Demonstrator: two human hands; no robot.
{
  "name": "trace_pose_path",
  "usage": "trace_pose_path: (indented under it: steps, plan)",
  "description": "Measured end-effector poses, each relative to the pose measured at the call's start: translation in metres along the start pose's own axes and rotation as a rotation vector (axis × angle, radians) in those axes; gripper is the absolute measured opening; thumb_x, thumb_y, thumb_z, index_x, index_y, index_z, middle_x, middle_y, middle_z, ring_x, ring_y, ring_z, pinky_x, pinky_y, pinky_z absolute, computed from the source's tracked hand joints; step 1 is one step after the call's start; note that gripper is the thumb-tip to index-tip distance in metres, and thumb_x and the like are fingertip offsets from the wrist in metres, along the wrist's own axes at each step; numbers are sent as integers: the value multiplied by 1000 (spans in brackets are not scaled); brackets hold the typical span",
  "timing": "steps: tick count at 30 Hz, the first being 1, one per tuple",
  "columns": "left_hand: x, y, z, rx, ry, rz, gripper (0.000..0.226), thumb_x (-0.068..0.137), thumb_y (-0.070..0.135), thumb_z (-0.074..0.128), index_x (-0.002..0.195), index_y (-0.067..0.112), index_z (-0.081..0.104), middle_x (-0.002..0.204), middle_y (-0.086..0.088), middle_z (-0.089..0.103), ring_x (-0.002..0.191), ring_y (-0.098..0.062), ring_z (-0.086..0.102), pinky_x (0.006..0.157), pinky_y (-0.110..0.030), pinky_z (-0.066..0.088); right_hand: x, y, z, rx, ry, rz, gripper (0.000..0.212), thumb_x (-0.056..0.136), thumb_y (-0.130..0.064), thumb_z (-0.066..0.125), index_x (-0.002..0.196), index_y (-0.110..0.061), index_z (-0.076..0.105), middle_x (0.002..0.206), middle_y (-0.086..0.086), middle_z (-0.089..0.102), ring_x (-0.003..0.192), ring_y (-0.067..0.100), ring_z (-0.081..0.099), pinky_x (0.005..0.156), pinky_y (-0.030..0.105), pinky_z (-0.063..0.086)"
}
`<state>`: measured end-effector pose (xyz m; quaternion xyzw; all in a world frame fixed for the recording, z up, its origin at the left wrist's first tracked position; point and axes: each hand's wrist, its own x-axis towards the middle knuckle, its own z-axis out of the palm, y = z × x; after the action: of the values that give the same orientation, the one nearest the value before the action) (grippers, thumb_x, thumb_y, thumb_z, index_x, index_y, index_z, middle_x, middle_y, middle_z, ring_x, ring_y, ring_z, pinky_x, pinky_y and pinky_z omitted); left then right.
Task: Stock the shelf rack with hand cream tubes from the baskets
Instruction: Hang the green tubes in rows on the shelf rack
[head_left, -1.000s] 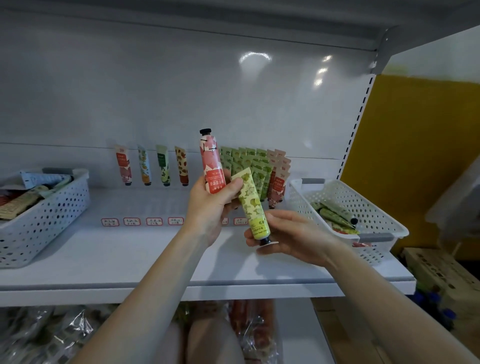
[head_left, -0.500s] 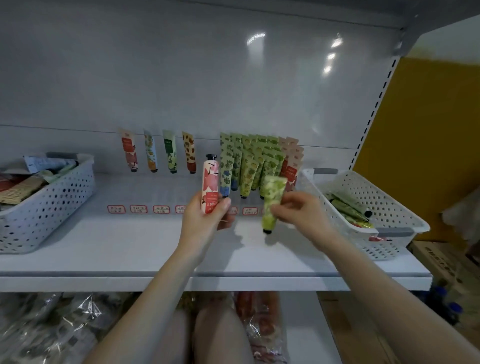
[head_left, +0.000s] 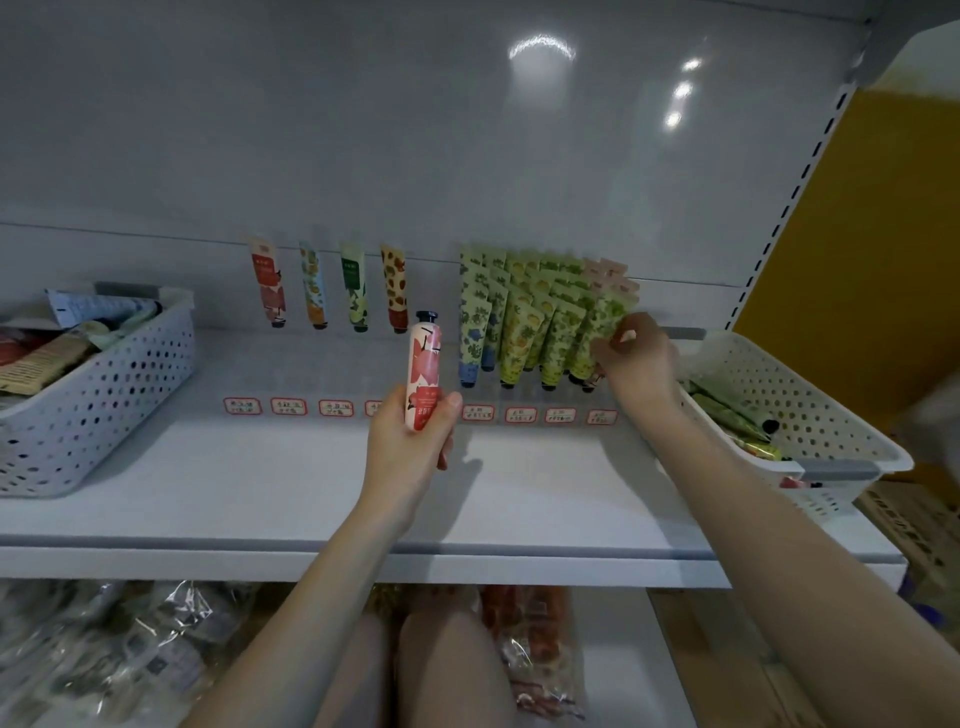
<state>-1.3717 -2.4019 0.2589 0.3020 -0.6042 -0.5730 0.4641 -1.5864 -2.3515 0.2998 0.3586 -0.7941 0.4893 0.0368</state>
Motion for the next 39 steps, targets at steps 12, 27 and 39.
trace_pose_path:
  steps: [12, 27, 39]
  plan:
    - [7, -8, 7, 42, -21, -10, 17, 91, 19, 56, 77, 17, 47, 60, -2, 47, 52, -11, 45, 48, -19, 40, 8, 4, 17, -39, -84, 43, 9, 89, -5, 52, 91, -9, 44, 78, 8, 53, 69, 21, 49, 49, 20, 34]
    - [8, -11, 14, 40, -34, -27, 16, 92, 20, 56, 78, 18, 48, 61, 0, 48, 52, -10, 46, 49, -20, 41, 25, -6, 15, -251, -157, 27, 16, 96, -16, 47, 84, -7, 49, 68, 5, 49, 56, 17, 42, 46, 24, 26]
    - [7, -4, 18, 35, -52, -30, 17, 93, 21, 54, 78, 16, 47, 61, -2, 49, 50, -8, 45, 47, -18, 41, 27, -11, 14, -290, -199, 32, 12, 98, -11, 43, 87, -8, 43, 63, -1, 37, 54, 10, 36, 44, 23, 22]
